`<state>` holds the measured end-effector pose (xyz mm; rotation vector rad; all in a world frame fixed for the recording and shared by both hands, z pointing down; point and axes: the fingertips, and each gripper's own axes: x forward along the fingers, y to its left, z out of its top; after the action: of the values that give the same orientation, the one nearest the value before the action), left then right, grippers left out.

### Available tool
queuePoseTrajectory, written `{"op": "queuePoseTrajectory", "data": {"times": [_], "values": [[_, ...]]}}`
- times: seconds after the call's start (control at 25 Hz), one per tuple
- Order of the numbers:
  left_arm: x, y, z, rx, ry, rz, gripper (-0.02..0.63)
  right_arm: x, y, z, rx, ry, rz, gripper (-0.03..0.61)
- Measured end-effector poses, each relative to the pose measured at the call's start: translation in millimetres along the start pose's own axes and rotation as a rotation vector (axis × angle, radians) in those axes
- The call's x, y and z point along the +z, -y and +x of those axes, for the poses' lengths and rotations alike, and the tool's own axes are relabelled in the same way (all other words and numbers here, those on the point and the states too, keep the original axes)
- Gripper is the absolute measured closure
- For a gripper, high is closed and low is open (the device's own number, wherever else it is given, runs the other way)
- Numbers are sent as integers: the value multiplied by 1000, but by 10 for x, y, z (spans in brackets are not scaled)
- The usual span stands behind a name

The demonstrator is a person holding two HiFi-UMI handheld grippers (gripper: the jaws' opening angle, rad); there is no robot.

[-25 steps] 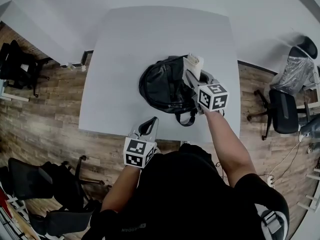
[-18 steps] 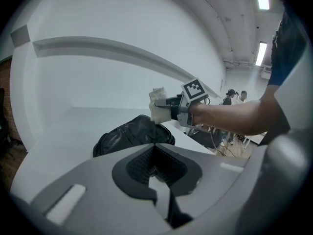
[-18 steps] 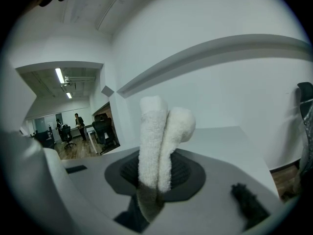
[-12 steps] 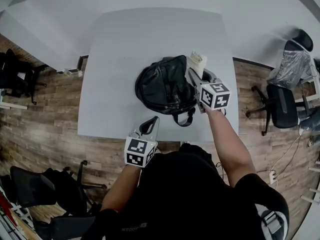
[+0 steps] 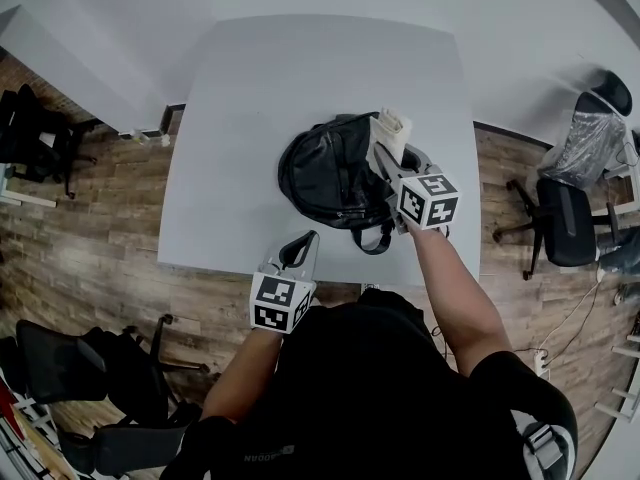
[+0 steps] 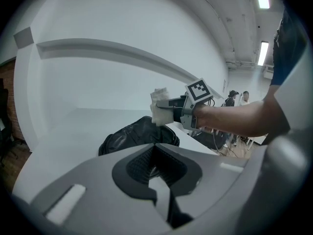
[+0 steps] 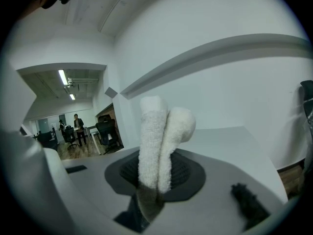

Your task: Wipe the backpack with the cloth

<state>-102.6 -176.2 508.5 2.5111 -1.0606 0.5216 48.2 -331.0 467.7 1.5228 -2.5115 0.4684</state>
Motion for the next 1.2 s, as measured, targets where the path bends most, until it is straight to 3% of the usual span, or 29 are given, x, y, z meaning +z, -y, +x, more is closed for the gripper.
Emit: {"op": "queuePoseTrajectory", "data": {"times": [0.64, 1.2], "values": [[-227, -264, -367, 110, 5, -68, 607, -705, -1315, 650, 288, -172, 169, 492], [-387, -528, -684, 179, 21, -114, 606, -930, -1671, 852, 340, -233, 157, 492]]}}
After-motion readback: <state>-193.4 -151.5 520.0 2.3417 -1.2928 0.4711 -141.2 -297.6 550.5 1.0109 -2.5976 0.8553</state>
